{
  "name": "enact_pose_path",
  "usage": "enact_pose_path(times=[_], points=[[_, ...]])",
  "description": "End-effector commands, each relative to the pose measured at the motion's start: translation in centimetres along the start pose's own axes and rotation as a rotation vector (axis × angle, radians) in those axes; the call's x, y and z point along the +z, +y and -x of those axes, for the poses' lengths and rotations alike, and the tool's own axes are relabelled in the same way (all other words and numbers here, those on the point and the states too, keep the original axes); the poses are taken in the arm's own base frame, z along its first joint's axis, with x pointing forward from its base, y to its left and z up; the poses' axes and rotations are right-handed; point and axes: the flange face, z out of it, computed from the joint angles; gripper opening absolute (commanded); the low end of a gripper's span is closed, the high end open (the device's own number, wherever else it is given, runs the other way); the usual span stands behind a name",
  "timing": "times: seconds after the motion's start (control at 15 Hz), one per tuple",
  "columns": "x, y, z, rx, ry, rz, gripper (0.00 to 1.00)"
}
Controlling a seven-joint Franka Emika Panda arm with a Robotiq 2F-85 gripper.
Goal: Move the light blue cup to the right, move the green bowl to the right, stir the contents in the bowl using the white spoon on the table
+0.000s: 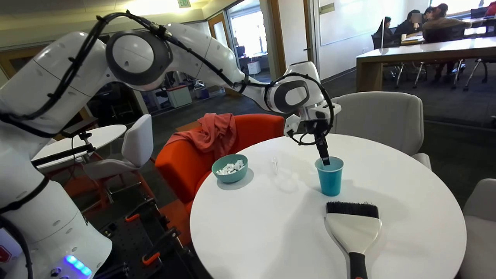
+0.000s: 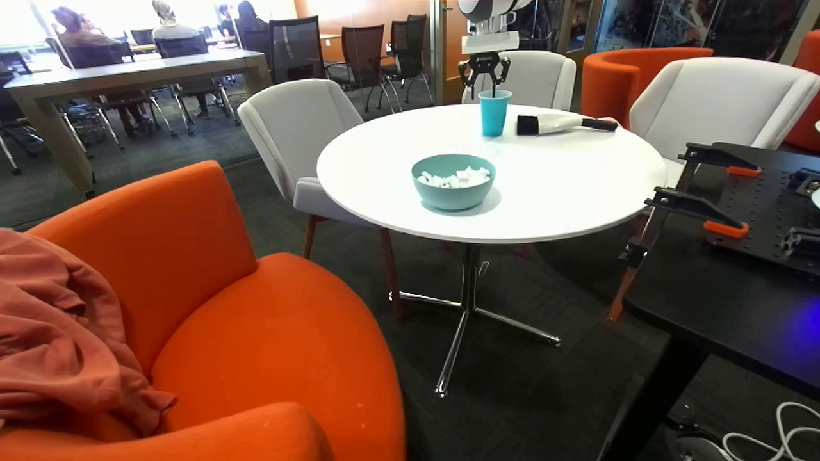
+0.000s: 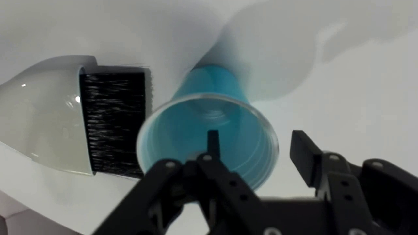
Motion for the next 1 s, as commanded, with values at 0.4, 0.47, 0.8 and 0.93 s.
enact_pose_path(times=[0.4, 0.47, 0.8, 0.93], points=[[-8.5, 1.6, 6.8, -0.339, -0.117, -0.043, 1.00], [-8.8, 1.7, 8.0, -0.391, -0.132, -0.054, 1.00], [-9.1, 3.4, 15.3, -0.627, -0.214, -0.087, 1.00], [-8.5, 4.2, 18.8, -0.714, -0.259, -0.132, 1.00]])
